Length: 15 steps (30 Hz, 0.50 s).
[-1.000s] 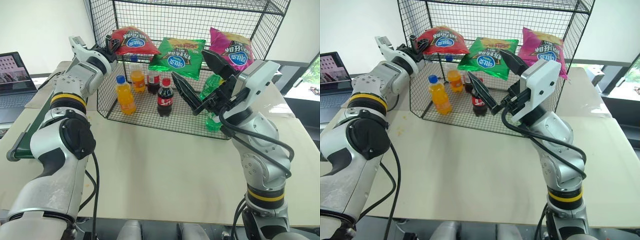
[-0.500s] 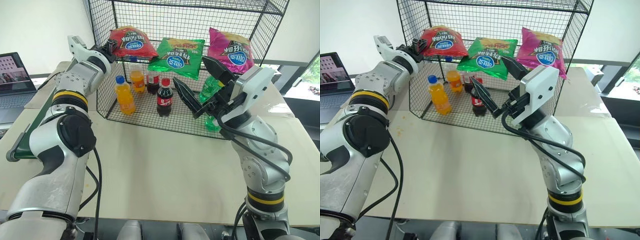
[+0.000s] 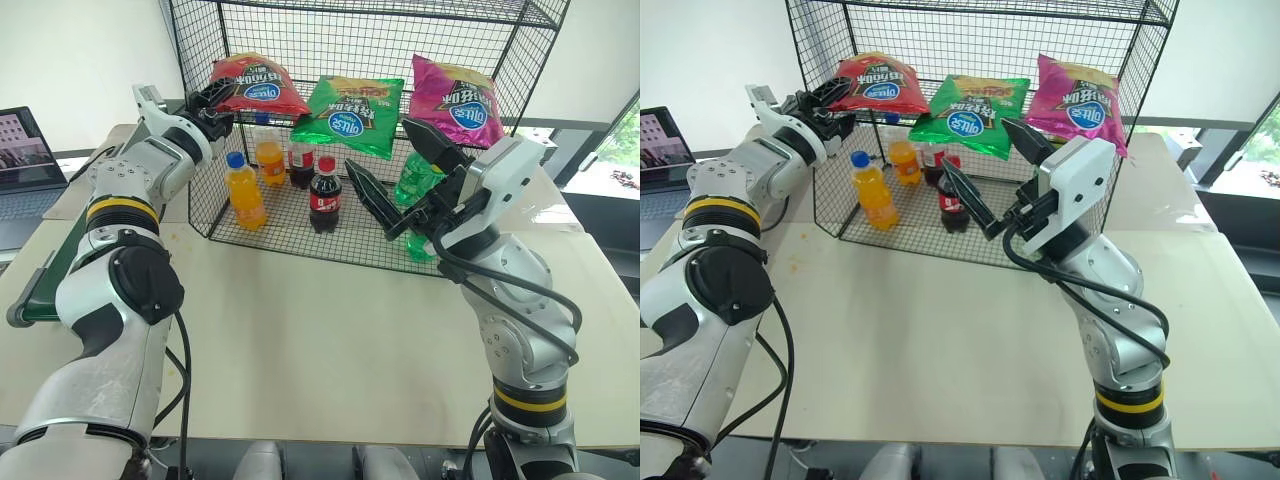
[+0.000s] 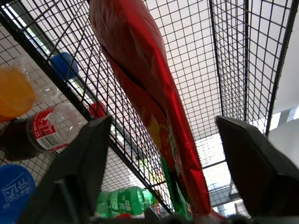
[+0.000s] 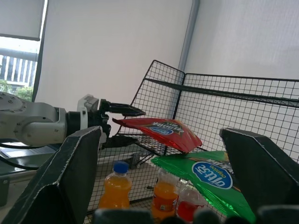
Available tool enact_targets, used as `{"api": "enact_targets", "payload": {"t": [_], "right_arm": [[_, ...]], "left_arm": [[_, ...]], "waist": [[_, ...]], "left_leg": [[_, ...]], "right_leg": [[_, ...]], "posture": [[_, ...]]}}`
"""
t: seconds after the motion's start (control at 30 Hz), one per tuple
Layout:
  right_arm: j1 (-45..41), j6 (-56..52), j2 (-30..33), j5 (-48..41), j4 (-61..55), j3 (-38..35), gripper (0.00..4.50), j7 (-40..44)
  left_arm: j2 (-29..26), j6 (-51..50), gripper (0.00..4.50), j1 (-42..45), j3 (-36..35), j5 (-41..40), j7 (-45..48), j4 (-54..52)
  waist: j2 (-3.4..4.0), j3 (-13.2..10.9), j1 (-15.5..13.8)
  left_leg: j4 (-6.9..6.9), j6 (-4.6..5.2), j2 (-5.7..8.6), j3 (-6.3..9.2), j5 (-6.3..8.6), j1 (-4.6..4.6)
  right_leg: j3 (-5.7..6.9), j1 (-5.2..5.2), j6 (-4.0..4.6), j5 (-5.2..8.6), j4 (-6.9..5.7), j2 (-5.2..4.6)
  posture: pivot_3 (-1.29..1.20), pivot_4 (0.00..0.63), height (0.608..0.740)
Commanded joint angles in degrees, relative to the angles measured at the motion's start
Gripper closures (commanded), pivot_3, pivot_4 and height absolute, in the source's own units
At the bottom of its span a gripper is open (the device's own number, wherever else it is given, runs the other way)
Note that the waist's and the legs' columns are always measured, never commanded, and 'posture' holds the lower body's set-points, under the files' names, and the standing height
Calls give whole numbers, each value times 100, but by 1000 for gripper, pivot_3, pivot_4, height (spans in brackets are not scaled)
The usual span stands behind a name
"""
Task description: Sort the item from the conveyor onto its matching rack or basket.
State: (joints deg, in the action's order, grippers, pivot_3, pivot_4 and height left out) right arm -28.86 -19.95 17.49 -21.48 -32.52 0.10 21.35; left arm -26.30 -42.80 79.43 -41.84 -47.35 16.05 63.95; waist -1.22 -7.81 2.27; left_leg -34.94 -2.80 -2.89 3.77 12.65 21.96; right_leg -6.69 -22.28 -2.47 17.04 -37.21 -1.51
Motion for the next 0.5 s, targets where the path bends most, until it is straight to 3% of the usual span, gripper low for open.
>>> {"api": "enact_targets", "payload": {"t": [0.03, 0.47, 0.5], "right_arm": [[-92, 164, -17, -20, -98, -9, 0, 56], [23, 110, -18, 1, -175, -22, 0, 41], [24, 111, -18, 2, -176, -22, 0, 40]], "left_arm": [[69, -285, 93, -84, -105, -254, -164, -678], [775, -1153, 93, -1349, -76, -1028, -1118, -3547], [816, -1167, 607, -1381, -92, -1093, -1169, -3633]], "waist": [[0, 0, 2], [1, 1, -13], [1, 1, -21]], "left_leg": [[0, 0, 0, 0, 0, -1], [-4, -11, 1, 8, -7, -3], [-4, -23, 1, 11, -13, -2]], "right_leg": [[0, 0, 0, 0, 0, 0], [1, 3, 1, -1, -12, -5], [4, 3, 1, -1, -13, -5]], "posture": [[0, 150, 740], [0, 150, 740], [0, 150, 740]]}}
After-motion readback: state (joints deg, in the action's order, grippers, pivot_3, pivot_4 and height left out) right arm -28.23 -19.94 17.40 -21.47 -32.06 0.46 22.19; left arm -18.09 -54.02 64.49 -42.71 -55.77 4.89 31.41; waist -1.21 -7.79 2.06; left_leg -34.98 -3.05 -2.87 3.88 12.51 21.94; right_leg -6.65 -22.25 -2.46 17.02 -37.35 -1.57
